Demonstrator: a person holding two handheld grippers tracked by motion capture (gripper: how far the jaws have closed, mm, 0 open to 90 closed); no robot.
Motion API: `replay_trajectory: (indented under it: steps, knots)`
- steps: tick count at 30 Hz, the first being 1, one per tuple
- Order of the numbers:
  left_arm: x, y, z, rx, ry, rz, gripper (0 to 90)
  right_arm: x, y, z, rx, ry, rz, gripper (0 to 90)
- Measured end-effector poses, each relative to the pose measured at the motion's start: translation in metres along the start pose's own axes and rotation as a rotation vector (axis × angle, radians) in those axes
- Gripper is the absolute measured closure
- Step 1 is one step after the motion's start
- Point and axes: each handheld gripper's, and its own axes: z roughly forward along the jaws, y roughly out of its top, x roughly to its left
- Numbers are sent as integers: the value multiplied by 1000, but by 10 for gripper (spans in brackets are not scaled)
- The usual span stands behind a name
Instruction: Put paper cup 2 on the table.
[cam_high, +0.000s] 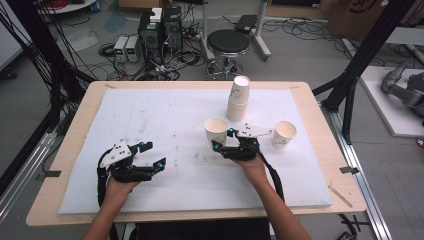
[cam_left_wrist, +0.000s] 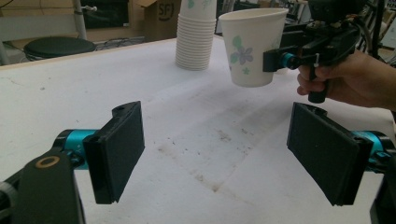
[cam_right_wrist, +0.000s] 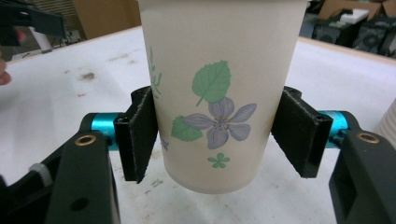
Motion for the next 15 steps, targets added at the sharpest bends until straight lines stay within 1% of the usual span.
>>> replay_trajectory:
  steps: [3,4,9,10,12,14,15]
  knots:
    - [0,0,1,6,-1,2,190,-3,-3,6,22,-6,34,354]
    - [0,0,1,8,-3,2,190,-3,-4,8,33,-18,40,354]
    - [0,0,2,11,-3,6,190,-4,-8,18,97,-40,42,354]
    - [0,0,2,10,-2,3,190,-4,-7,19,105,-43,36,354]
    - [0,0,2,13,2,5,190,-4,-7,20,118,-55,42,355]
    - [0,-1,2,13,2,5,190,-3,-6,23,142,-54,38,355]
    - [0,-1,2,16,2,7,190,-3,-6,24,161,-59,28,354]
